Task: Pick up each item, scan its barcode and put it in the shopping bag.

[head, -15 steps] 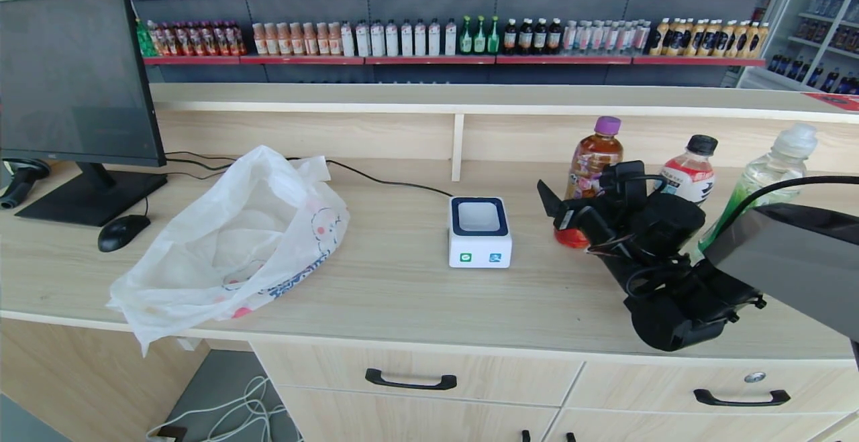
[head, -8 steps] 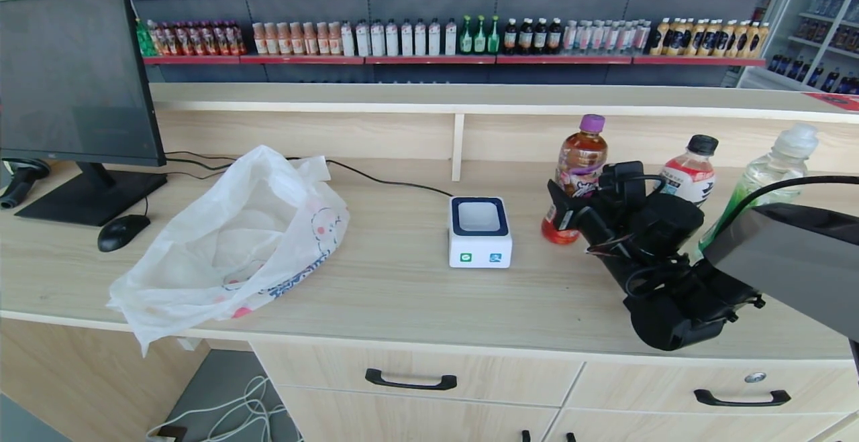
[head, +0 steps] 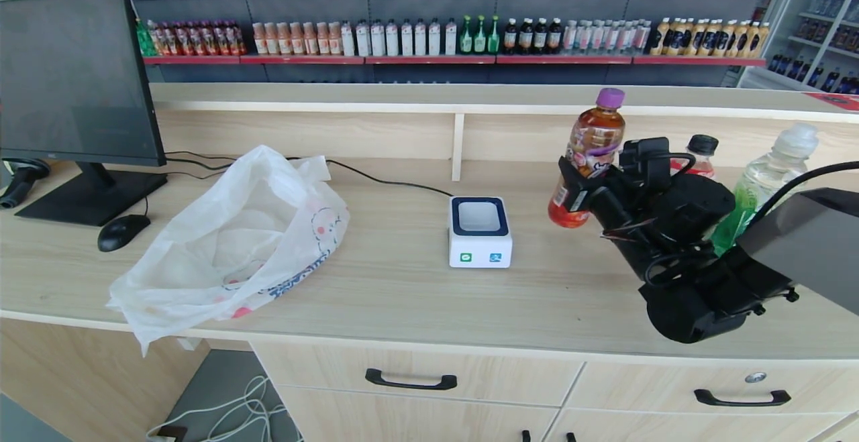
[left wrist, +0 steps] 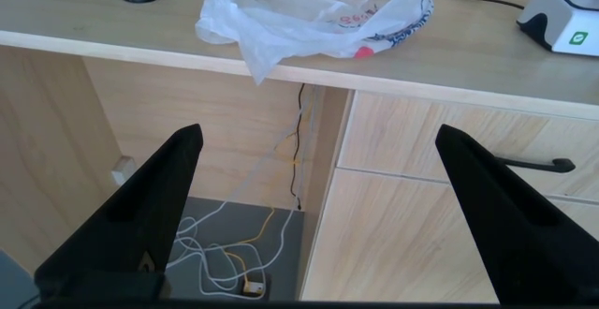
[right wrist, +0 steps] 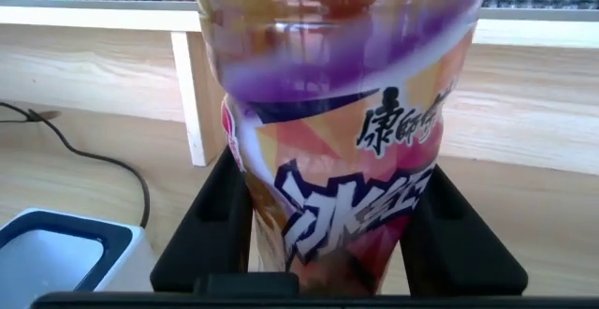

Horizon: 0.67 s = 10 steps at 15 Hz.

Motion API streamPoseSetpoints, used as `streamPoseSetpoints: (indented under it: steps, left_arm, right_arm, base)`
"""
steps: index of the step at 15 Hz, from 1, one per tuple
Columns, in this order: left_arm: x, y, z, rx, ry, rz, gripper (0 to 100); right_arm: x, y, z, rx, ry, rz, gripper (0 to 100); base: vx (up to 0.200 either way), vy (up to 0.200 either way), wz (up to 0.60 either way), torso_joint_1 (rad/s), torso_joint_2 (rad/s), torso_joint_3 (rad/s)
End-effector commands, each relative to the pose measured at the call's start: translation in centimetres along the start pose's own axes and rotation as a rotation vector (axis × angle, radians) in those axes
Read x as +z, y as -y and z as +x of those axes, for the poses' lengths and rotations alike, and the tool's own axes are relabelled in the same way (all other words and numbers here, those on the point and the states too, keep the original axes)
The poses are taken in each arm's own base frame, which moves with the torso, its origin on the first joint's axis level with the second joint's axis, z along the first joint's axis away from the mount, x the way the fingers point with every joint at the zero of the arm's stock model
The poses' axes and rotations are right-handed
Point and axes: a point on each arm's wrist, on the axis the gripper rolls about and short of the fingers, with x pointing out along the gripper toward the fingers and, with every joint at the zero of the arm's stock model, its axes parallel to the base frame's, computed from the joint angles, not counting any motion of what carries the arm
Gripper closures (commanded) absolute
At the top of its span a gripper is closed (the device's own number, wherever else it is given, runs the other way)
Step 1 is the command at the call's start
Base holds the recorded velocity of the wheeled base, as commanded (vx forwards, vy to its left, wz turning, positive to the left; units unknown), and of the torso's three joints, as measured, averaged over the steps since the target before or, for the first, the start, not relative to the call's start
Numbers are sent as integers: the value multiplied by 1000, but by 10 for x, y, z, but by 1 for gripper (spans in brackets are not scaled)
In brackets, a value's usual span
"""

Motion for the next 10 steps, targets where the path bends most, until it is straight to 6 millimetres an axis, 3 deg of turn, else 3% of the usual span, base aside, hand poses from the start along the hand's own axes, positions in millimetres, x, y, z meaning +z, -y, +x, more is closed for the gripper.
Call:
streamPoseSetpoints:
  steps: [1, 4, 6, 7, 10]
  left_arm:
    - [0, 0, 0, 1, -2, 0, 0]
    - [0, 0, 0, 1, -2, 0, 0]
    - [0, 0, 0, 1, -2, 0, 0]
    - [0, 0, 0, 1, -2, 0, 0]
    - [0, 0, 0, 1, -2, 0, 0]
  right_arm:
    - [29, -5, -10, 15, 44, -1, 100]
    - [68, -23, -38, 41, 73, -5, 100]
    - [79, -36, -64, 78, 47, 3, 100]
    - [96, -37, -100, 92, 24, -38, 100]
    - [118, -44, -165, 165, 6, -35, 100]
  base:
    - [0, 0, 0, 0, 0, 0]
    - [0, 0, 0, 0, 0, 0]
    - [0, 0, 0, 0, 0, 0]
    - [0, 0, 0, 0, 0, 0]
    - [0, 0, 0, 0, 0, 0]
